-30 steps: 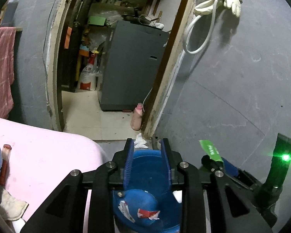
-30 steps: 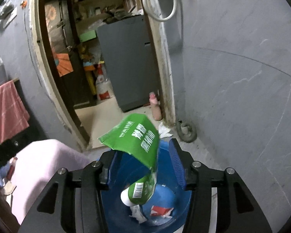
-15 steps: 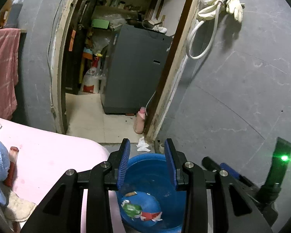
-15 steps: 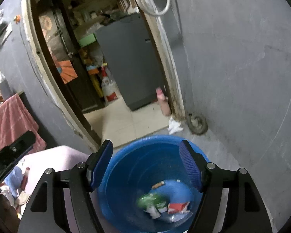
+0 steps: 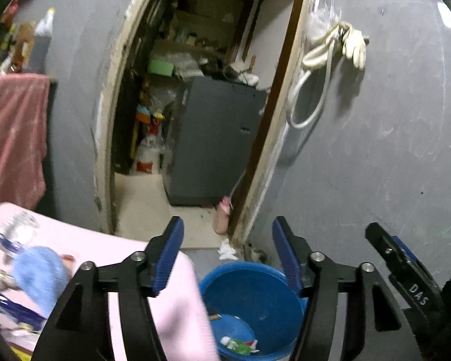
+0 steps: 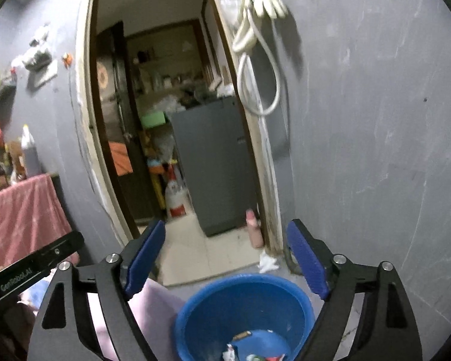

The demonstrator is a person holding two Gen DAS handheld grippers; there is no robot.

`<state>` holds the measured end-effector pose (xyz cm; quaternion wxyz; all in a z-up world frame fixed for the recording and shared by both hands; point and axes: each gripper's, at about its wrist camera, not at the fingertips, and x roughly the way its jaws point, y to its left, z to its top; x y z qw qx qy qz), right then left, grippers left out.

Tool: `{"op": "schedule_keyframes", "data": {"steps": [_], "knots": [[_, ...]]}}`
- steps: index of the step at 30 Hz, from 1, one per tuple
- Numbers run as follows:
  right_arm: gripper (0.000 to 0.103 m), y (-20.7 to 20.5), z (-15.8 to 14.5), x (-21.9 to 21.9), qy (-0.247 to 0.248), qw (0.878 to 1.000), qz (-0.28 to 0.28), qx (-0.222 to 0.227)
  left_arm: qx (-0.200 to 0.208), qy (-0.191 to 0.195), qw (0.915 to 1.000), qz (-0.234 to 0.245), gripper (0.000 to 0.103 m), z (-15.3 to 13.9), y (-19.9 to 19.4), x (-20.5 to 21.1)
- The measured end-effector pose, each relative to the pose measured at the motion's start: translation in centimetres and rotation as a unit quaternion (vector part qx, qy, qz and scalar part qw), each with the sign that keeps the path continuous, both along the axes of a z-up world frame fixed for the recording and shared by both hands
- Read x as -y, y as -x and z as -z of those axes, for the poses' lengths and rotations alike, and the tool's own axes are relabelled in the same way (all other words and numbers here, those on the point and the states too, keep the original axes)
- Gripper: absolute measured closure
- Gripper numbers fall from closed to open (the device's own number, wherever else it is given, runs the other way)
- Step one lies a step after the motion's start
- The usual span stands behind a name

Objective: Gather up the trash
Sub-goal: 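Move both open tools back over the table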

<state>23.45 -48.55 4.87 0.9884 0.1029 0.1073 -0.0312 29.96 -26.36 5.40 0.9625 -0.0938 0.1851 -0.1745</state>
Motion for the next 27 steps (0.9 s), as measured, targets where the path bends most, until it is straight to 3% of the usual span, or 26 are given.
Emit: {"op": "schedule_keyframes", "data": {"steps": [3,7,9,20,27], "knots": [[0.01,1.3,-1.0,-1.3,-0.001,1.0,-0.006,0.015,0.024,-0.003,0.9996,-0.016,0.026,-1.5,1.9,-2.2],[0.001,3.1,-2.1,-3.2,-0.007,0.999,-0.013,0.039,0.046,-0.006,0.9984,-0.034,0.02,-2.9,4.2,-5.3],[0.0,4.4,-2.6,-4.3,-0.009,0.998,-0.022,0.051,0.051,-0.012,0.9977,-0.044,0.01,-3.3,5.5,-7.0],[0.0,7.0,-3.3,-11.7,-0.006,0.991,-0.094,0.092,0.055,-0.034,0.9926,-0.103,0.008,-3.2,9.9,-16.4],[0.0,6.2,-1.5,-16.4,0.016,0.988,-0.135,0.07,0.039,-0.059,0.9866,-0.147,0.008,-0.7,11.8,-21.5]]}}
